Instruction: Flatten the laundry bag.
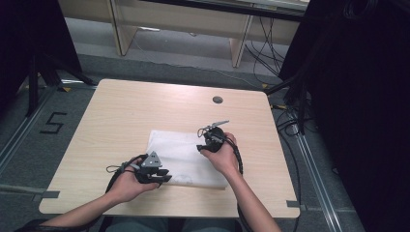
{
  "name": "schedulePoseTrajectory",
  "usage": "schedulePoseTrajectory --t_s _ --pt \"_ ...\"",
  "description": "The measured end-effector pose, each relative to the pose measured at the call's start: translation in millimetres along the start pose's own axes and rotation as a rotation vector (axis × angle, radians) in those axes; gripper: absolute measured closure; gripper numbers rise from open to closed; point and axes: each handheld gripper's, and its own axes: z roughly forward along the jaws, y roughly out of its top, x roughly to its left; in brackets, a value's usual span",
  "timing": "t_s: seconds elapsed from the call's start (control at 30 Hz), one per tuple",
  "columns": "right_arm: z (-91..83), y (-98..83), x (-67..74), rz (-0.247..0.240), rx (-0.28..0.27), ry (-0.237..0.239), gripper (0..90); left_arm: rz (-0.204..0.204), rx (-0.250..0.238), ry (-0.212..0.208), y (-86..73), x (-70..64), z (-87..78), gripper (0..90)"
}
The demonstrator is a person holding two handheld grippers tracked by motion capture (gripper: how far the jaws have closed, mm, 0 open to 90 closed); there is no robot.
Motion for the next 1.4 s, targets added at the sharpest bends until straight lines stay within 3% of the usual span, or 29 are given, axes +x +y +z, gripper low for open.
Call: schedulePoseTrajectory --t_s 0.1,0.13,0.2,0.23,0.33,0.57,0.77,0.83,0.9,0.93,1.0,1.07,1.17,1.4 --pt "8.3 2.2 1.7 -0.005 0.014 -0.005 50.3 0.007 0.003 -0.004 -0.3 0.3 1.1 71.0" --pt "8.3 2.2 1.7 -0.005 0.014 -0.005 50.3 0.028 0.013 0.006 -0.3 1.2 0.9 71.0" --pt "15.6 3.1 0.2 -0.015 0.017 -0.019 47.6 -0.002 0.002 -0.006 -2.0 -1.0 4.0 71.0" --pt "20.9 3.6 -1.5 -0.011 0.032 -0.030 45.0 0.017 0.027 0.000 -2.7 0.3 4.2 71.0" --pt "28.9 2.8 -3.7 -0.017 0.046 -0.036 42.9 0.021 0.032 -0.006 -3.4 0.2 5.0 71.0" --pt "32.6 3.1 -7.4 0.006 0.044 -0.051 41.7 0.029 0.029 -0.007 -4.3 0.6 6.8 71.1" --pt "38.2 1.8 -9.3 -0.017 0.056 -0.054 42.7 0.015 0.031 -0.007 -4.9 0.3 7.2 71.1" --pt "37.8 2.6 -7.1 -0.005 0.067 -0.049 47.1 0.019 0.035 -0.002 -4.8 0.3 7.0 71.2" --pt "37.7 3.4 -5.9 -0.028 0.070 -0.051 52.4 0.001 0.022 -0.002 -5.1 -0.6 8.2 71.2" --pt "37.1 4.2 -3.4 -0.029 0.078 -0.025 63.6 0.002 0.021 -0.003 -5.2 -0.5 8.3 71.3" --pt "37.4 4.4 -2.8 -0.043 0.075 -0.024 66.1 0.016 0.031 -0.004 -5.2 0.5 7.8 71.3" --pt "37.5 5.2 2.6 -0.067 0.086 -0.010 77.6 0.017 0.033 0.000 -5.2 0.3 7.6 71.3" --pt "37.2 7.0 5.8 -0.101 0.106 -0.013 82.8 0.023 0.038 0.002 -5.3 1.2 7.6 71.3" --pt "30.6 10.4 9.6 -0.111 0.119 -0.015 89.5 0.011 0.025 -0.004 -5.6 1.3 9.0 71.5"
